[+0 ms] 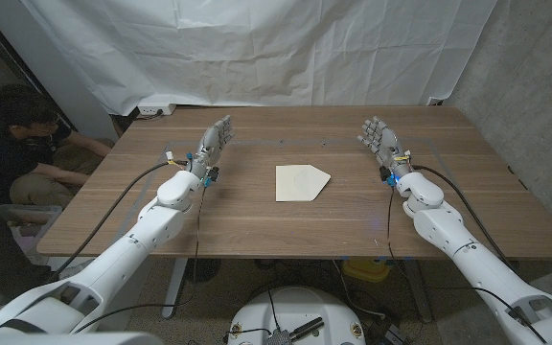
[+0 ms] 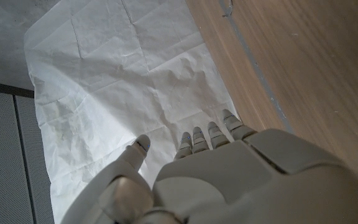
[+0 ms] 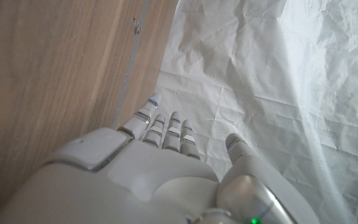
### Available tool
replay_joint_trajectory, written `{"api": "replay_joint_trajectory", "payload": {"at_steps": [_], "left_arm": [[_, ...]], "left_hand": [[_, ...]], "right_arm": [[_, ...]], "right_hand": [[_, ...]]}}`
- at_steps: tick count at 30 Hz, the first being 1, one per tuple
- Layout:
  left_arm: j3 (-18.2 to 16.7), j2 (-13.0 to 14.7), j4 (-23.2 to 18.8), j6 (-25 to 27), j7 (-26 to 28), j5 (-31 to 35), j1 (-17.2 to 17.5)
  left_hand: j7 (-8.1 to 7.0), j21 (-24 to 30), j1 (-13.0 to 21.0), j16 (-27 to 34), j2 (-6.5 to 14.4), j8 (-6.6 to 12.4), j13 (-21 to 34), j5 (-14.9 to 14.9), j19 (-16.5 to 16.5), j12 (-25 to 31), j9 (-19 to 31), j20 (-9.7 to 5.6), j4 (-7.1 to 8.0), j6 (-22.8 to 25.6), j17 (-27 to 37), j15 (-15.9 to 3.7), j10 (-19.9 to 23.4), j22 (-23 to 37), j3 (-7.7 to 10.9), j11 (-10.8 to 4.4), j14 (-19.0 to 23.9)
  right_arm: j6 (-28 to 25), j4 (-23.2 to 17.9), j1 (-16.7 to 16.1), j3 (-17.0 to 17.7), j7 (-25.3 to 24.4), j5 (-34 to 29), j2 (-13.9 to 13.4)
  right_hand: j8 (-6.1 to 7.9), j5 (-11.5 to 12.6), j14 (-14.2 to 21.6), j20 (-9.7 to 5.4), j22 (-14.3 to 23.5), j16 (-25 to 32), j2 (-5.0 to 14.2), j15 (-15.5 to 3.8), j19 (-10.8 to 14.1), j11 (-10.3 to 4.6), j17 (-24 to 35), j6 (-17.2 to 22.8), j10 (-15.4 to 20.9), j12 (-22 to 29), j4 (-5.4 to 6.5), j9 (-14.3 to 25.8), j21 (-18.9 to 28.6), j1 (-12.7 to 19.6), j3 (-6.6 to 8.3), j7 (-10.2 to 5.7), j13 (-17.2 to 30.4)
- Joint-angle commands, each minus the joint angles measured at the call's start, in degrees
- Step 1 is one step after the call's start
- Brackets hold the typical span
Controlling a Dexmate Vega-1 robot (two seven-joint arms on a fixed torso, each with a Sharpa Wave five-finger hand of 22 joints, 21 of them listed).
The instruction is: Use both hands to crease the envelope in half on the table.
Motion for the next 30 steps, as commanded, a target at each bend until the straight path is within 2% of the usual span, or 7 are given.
{"api": "replay_joint_trajectory", "payload": {"at_steps": [1,15,30], "left_arm": [[3.51,4.28,-5.14,0.81,4.28,9.38,-0.41],[5.90,9.69,-11.75,5.00,7.46,17.42,-0.34],[8.10,12.67,-14.31,7.10,7.10,23.72,-1.47]], "left_hand": [[-0.34,0.39,0.61,0.13,3.98,0.25,0.29,-0.10,0.64,0.66,0.24,-0.12,-0.49,0.90,0.13,-0.22,0.94,0.10,0.45,-0.33,0.50],[0.00,0.28,1.21,0.09,4.33,0.44,0.33,-0.29,0.77,0.82,0.29,-0.38,-0.73,2.85,0.17,0.07,2.32,0.10,1.18,-0.01,1.52],[-0.23,0.14,1.53,-0.06,4.29,0.61,0.36,-0.49,0.76,0.93,0.33,-0.67,-0.77,4.64,0.21,-0.37,3.45,0.10,1.62,-0.27,1.90]], "right_arm": [[0.41,-1.83,-1.92,0.77,-0.08,-0.39,-0.19],[1.26,-1.54,-2.13,0.52,0.08,-0.68,0.40],[1.01,-1.11,-1.60,0.08,-0.33,-1.12,0.90]], "right_hand": [[0.30,0.24,0.40,0.45,0.28,0.19,0.57,0.25,0.24,0.32,0.05,0.46,0.37,0.38,-0.56,0.07,0.50,0.71,0.31,0.16,0.20],[0.28,0.24,0.52,0.54,0.27,0.10,0.60,0.33,0.33,0.44,-0.07,0.51,0.60,0.42,-1.33,0.07,0.49,1.46,0.51,0.25,0.20],[0.27,0.16,0.59,0.56,0.27,0.12,0.70,0.34,0.42,0.54,0.00,0.56,0.65,0.40,-1.72,0.08,0.49,1.79,0.46,0.28,0.20]]}}
